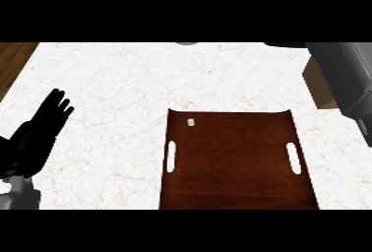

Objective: Pick the can from the tray and place it in the cardboard box

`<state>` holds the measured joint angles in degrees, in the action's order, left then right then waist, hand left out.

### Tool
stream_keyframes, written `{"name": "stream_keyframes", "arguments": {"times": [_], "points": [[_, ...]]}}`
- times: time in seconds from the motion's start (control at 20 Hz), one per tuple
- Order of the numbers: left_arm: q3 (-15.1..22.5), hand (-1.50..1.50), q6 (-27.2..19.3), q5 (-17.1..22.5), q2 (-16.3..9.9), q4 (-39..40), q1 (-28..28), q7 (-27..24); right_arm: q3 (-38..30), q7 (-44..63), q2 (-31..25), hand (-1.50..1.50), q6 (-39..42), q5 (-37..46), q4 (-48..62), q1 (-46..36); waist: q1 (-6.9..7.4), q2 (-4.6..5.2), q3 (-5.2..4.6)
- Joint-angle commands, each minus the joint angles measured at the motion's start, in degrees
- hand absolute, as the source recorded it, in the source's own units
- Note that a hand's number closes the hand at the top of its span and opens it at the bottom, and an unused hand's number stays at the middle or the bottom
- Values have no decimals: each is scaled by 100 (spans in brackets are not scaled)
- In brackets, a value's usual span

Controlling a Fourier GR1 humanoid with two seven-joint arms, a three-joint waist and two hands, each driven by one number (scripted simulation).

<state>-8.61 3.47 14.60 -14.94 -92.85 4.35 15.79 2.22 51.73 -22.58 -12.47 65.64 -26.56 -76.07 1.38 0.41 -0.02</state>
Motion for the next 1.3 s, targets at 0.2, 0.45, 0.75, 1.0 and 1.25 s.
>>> {"name": "stream_keyframes", "arguments": {"times": [0.2, 0.45, 0.75, 1.0, 1.25], "points": [[29, 0, 79, -103, 83, -55, -229, -162, -299, -616, -503, 150, -199, -15, 576, 106, 20, 11, 2], [-6, 0, 68, -6, 75, -440, -301, 49, -486, -1328, -819, 150, -623, -90, 914, 370, 80, 24, 6], [-21, 0, 135, -82, 153, 100, -108, -181, -771, -1868, -902, 150, -914, -330, 1111, 695, 27, 23, 5], [136, 0, -7, -283, 288, 8, -45, -229, -1211, -2297, -896, 150, -862, -780, 1500, 951, 73, 58, 10], [-159, 0, 188, 11, 61, 13, -38, -128, -1625, -2141, -933, -150, -985, -1147, 1838, 1478, 122, 81, 15]]}}
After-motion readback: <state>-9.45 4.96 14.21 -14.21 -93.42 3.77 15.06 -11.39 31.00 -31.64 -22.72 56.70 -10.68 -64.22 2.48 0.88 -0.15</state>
